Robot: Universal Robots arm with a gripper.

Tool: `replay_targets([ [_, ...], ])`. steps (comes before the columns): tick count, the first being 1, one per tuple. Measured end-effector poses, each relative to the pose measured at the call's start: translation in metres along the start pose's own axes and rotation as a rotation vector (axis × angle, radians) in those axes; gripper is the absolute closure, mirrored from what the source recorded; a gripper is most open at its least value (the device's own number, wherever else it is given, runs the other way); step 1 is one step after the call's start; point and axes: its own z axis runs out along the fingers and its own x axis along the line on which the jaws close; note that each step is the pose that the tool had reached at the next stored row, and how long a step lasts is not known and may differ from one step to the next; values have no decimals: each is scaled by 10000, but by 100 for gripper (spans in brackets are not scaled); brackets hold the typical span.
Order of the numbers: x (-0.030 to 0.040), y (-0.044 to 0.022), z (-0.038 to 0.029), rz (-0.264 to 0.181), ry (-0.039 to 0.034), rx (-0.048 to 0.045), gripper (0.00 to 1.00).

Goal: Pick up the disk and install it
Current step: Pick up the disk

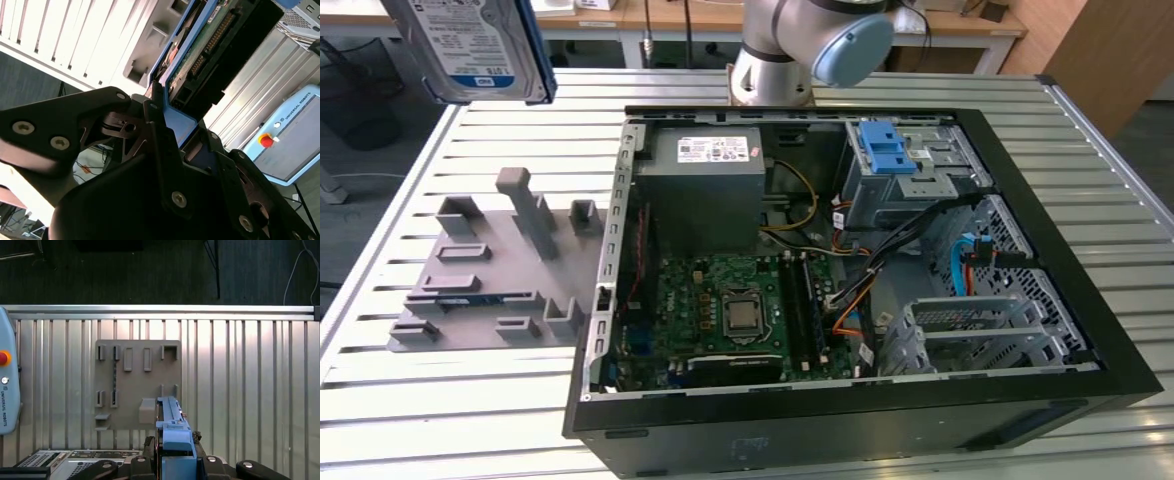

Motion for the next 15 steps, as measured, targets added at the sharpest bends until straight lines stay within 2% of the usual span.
replay_targets([
  [8,19,-198,-1,0,-1,0,64],
  [15,20,-315,-1,-1,-2,-1,64],
])
